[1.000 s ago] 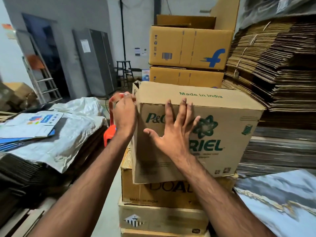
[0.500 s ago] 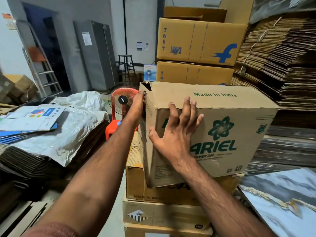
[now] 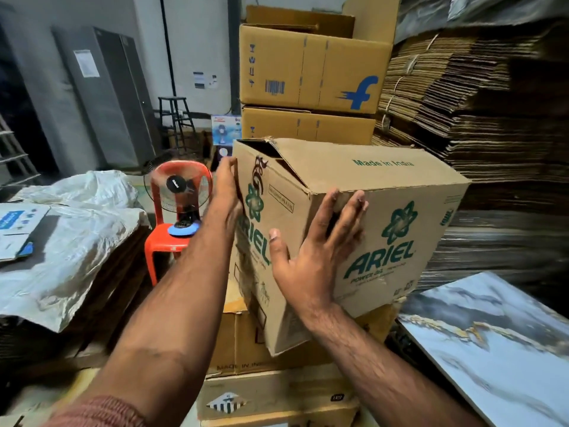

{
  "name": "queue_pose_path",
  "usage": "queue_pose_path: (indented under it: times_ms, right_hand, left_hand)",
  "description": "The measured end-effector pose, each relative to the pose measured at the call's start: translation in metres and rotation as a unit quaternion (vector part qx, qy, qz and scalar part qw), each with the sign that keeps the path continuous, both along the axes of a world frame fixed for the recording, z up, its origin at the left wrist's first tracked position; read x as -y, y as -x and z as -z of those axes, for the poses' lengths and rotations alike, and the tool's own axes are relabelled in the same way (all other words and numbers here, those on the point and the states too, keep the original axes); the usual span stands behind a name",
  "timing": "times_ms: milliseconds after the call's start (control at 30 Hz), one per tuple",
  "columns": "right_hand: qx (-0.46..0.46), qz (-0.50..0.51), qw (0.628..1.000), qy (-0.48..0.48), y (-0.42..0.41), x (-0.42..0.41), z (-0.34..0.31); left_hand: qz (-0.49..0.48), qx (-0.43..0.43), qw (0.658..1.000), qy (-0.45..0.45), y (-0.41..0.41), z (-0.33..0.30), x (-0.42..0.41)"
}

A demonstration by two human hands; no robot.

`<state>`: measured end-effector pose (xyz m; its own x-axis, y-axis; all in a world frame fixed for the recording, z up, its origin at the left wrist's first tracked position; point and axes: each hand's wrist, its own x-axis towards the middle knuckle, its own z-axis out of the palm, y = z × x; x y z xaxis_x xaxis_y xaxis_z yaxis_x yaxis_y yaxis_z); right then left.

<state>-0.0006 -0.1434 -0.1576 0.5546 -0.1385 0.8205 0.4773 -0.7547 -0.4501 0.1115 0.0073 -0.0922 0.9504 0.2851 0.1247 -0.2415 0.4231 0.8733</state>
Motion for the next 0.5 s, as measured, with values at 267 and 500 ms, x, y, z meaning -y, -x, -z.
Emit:
queue_pose_path:
  times_ms: [267,500]
  right_hand:
    - [0.118,0.055,0.991,-0.036,-0.002,0.048,-0.032]
    - [0.131,0.096,0.986,-0.038,-0.013,0.174,-0.049]
  left_hand:
    - [0.039,0.065,0.997,0.024,-0.017,-0.054,0.056]
    - [0.131,0.052,0.987,0.074,-0.035,-0.058,0.167]
